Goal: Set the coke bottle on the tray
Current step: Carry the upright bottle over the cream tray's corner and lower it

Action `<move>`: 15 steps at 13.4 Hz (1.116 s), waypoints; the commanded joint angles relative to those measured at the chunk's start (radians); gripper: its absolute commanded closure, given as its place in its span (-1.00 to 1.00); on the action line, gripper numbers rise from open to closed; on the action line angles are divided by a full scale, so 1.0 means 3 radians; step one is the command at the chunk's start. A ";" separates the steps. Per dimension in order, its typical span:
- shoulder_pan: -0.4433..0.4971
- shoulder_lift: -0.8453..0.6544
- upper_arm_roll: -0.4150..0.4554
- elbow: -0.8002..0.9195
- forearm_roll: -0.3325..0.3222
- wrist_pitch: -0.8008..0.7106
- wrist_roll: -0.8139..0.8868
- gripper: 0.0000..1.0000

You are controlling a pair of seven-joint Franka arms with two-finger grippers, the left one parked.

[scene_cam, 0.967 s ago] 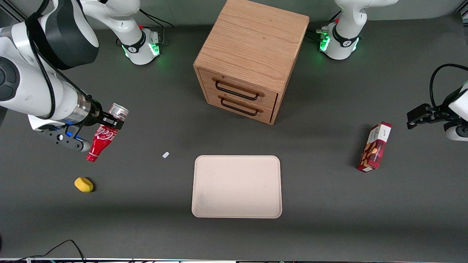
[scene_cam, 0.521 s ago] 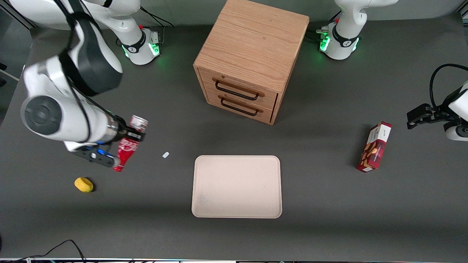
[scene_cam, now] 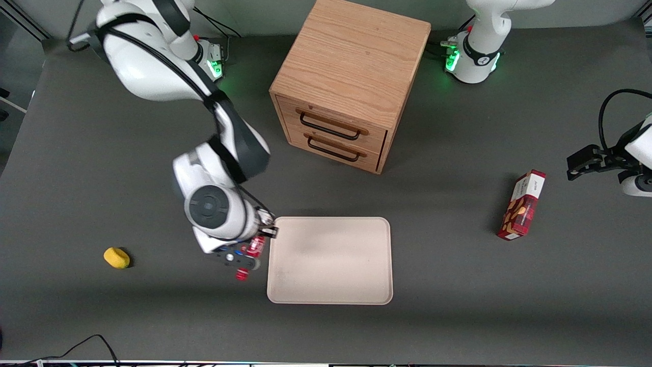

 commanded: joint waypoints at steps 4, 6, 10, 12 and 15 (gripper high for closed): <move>0.0160 0.0572 -0.0189 0.0264 -0.0052 0.0662 -0.0435 1.00; 0.0144 0.0633 -0.0184 0.0263 -0.0047 0.0693 -0.0615 1.00; 0.0129 0.0684 -0.0184 0.0253 -0.0037 0.0723 -0.0825 1.00; 0.0129 0.0700 -0.0184 0.0248 -0.0022 0.0713 -0.0897 1.00; 0.0155 0.0694 -0.0189 0.0243 -0.0042 0.0688 -0.0902 -0.04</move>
